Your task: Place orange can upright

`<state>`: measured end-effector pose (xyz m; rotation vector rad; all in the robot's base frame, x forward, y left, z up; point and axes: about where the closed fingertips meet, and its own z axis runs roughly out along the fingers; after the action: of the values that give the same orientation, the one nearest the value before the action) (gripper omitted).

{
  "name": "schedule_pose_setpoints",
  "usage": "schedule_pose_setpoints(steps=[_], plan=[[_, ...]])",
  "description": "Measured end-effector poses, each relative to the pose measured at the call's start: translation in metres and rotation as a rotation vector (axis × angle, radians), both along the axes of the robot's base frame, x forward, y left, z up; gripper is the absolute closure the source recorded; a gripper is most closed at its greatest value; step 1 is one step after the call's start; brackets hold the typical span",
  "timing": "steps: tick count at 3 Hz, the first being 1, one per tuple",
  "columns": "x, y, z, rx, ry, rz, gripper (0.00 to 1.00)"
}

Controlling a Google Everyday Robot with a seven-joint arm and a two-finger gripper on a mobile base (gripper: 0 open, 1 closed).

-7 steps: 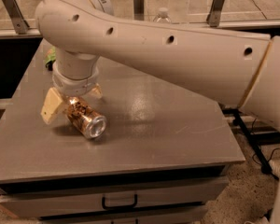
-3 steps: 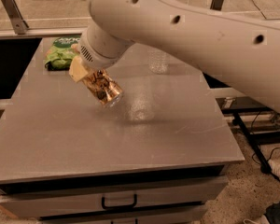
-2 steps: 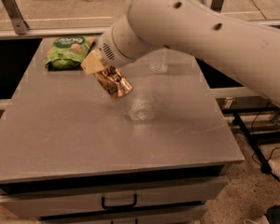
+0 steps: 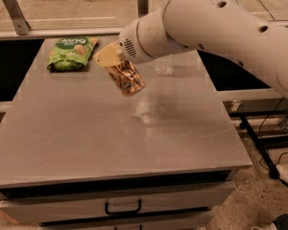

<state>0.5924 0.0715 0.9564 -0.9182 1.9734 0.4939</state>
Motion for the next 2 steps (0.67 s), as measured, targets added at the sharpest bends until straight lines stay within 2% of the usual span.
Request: schedule_pose_setpoints(steps=[1, 2], plan=[[0.008, -0.013, 0.016, 0.005, -0.038, 0.087, 1.00], [0.016, -0.026, 0.027, 0.027, -0.074, 0.205, 1.00]])
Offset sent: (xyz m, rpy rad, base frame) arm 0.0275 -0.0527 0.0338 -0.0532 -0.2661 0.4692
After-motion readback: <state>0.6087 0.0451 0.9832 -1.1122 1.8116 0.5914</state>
